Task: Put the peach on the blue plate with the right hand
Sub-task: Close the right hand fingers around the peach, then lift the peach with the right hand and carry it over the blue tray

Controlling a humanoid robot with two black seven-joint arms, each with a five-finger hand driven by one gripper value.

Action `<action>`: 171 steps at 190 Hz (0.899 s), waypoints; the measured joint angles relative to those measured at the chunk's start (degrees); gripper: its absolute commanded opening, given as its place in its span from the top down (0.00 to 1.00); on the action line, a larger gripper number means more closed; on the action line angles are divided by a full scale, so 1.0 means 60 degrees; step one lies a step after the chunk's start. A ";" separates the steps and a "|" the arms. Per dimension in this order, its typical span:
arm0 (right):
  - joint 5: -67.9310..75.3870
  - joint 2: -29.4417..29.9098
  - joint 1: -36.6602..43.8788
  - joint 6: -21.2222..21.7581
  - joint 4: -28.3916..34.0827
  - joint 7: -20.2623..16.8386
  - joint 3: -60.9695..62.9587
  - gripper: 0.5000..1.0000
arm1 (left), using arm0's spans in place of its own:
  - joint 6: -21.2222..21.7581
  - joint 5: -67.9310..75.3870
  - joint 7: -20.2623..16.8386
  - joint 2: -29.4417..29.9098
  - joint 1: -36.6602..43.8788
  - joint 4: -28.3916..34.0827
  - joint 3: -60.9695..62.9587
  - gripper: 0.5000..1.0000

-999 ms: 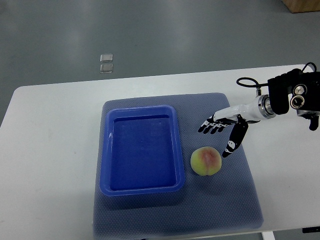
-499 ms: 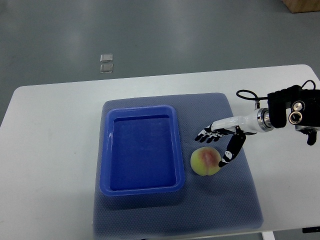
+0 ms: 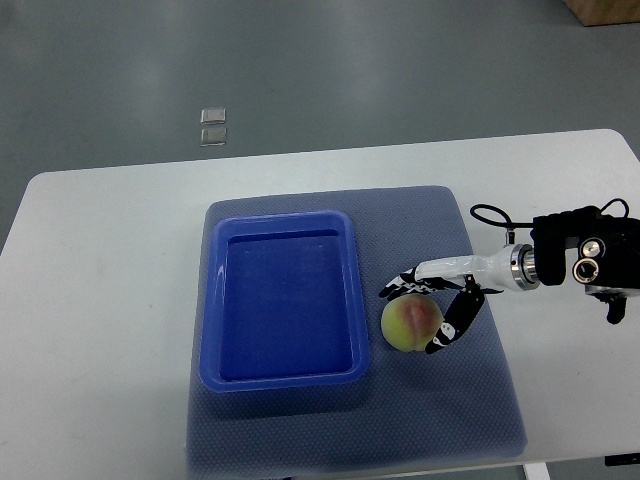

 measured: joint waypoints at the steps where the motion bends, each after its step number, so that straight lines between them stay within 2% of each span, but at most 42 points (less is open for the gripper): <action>1: -0.0008 0.0000 -0.0009 -0.0001 0.0000 0.0011 0.0004 0.16 | 0.0000 0.0000 0.0000 0.0000 0.0000 0.0000 0.0000 0.00; 23: -0.0258 -0.0001 -0.0290 -0.0175 0.0000 0.0218 0.0212 0.20 | 0.0001 -0.0003 0.0000 0.0000 0.0000 0.0010 -0.0002 0.00; 35: -0.0372 -0.0001 -0.0447 -0.0362 0.0000 0.0269 0.0285 0.27 | 0.0001 -0.0007 0.0000 0.0000 0.0000 0.0013 -0.0007 0.00; 47: -0.0472 -0.0002 -0.0587 -0.0482 0.0000 0.0310 0.0313 0.27 | 0.0001 -0.0008 0.0000 0.0000 0.0000 0.0014 -0.0010 0.00; 48: -0.0480 -0.0002 -0.0599 -0.0490 0.0000 0.0314 0.0315 0.36 | 0.0001 -0.0008 0.0000 0.0000 0.0000 0.0014 -0.0010 0.00; 59: -0.0567 -0.0001 -0.0698 -0.0596 0.0000 0.0371 0.0325 0.47 | 0.0002 -0.0009 0.0000 0.0000 0.0000 0.0015 -0.0011 0.00; 75: -0.0769 0.0015 -0.0837 -0.0870 -0.0015 0.0451 0.0329 0.72 | 0.0002 -0.0009 0.0000 0.0000 0.0000 0.0015 -0.0014 0.00; 76: -0.0782 0.0018 -0.0844 -0.0886 -0.0016 0.0454 0.0329 0.77 | 0.0002 -0.0009 0.0000 0.0000 0.0000 0.0015 -0.0014 0.00; 77: -0.0796 0.0021 -0.0851 -0.0901 -0.0017 0.0457 0.0330 0.77 | 0.0002 -0.0009 0.0000 0.0000 0.0000 0.0015 -0.0014 0.00; 78: -0.0807 0.0024 -0.0858 -0.0915 -0.0018 0.0460 0.0330 0.83 | 0.0002 -0.0009 0.0000 0.0000 0.0000 0.0015 -0.0014 0.00; 79: -0.0820 0.0027 -0.0863 -0.0929 -0.0019 0.0463 0.0330 0.83 | 0.0002 -0.0009 0.0000 0.0000 0.0000 0.0015 -0.0014 0.00; 80: -0.0832 0.0030 -0.0870 -0.0942 -0.0020 0.0465 0.0330 0.89 | 0.0002 -0.0009 0.0000 0.0000 0.0000 0.0015 -0.0014 0.00; 82: -0.0857 0.0038 -0.0881 -0.0967 -0.0022 0.0469 0.0330 0.89 | 0.0002 -0.0009 0.0000 0.0000 0.0000 0.0015 -0.0014 0.00; 83: -0.0869 0.0041 -0.0886 -0.0979 -0.0024 0.0471 0.0330 0.95 | 0.0002 -0.0009 0.0000 0.0000 0.0000 0.0015 -0.0014 0.00; 84: -0.0881 0.0045 -0.0891 -0.0991 -0.0025 0.0473 0.0330 0.95 | 0.0002 -0.0009 0.0000 0.0000 0.0000 0.0015 -0.0014 0.00; 85: -0.0894 0.0048 -0.0896 -0.1002 -0.0026 0.0475 0.0330 1.00 | 0.0002 -0.0009 0.0000 0.0000 0.0000 0.0015 -0.0014 0.00; 111: -0.1075 0.0094 -0.0933 -0.1172 -0.0053 0.0497 0.0344 1.00 | 0.0002 -0.0004 0.0000 0.0000 0.0000 0.0015 -0.0005 0.00; 145: -0.0994 -0.0214 -0.0474 -0.0999 -0.0066 0.0454 0.0736 1.00 | 0.0002 -0.0003 0.0000 0.0000 0.0000 0.0015 0.0004 0.00; 171: -0.0881 -0.0959 0.0982 0.0259 -0.0041 0.0400 0.0880 1.00 | 0.0001 -0.0003 0.0000 0.0000 0.0000 0.0005 0.0004 0.00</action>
